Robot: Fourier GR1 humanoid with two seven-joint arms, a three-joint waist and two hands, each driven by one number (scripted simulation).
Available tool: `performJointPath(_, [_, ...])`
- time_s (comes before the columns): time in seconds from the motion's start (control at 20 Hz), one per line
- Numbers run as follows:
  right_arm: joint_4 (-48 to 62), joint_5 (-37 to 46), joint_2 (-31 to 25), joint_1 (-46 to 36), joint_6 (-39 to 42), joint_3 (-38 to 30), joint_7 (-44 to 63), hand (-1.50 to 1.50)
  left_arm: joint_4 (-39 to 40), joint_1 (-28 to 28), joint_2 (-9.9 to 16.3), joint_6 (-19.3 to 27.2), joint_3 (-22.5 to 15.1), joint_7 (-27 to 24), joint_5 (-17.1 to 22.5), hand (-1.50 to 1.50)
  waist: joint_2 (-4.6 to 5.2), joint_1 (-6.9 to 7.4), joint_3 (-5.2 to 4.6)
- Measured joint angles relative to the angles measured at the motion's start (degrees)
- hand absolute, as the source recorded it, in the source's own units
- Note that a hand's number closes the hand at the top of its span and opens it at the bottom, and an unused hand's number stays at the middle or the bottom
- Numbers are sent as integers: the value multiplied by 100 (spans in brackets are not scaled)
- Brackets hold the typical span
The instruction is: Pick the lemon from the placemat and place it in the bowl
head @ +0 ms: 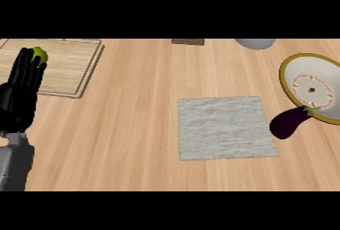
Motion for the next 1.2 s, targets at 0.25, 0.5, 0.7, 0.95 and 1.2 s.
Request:
performJointPath(0.25, [-142, 24, 159, -725, 202, 571, 448, 150, -101, -30, -68, 46, -89, 63, -58, 0, 4, 80, -8])
performJointPath(0.5, [-387, 179, 536, -1507, 406, 1245, 963, 150, -105, -100, -85, 50, -104, 121, -60, 0, 6, 102, -14])
performJointPath(0.7, [-517, 307, 994, -1978, 537, 1679, 1294, 150, -23, -44, -28, -41, 2, 48, 5, 0, -5, 43, -16])
performJointPath(0.95, [-468, 580, 1726, -2363, 305, 2113, 1540, 150, -15, -34, -36, -33, 35, 31, -7, 0, -11, -8, -16])
performJointPath(1.2, [-175, 1001, 2263, -2515, -387, 2406, 1641, 150, -24, 61, -87, -19, 32, -54, -59, 0, -7, -22, -11])
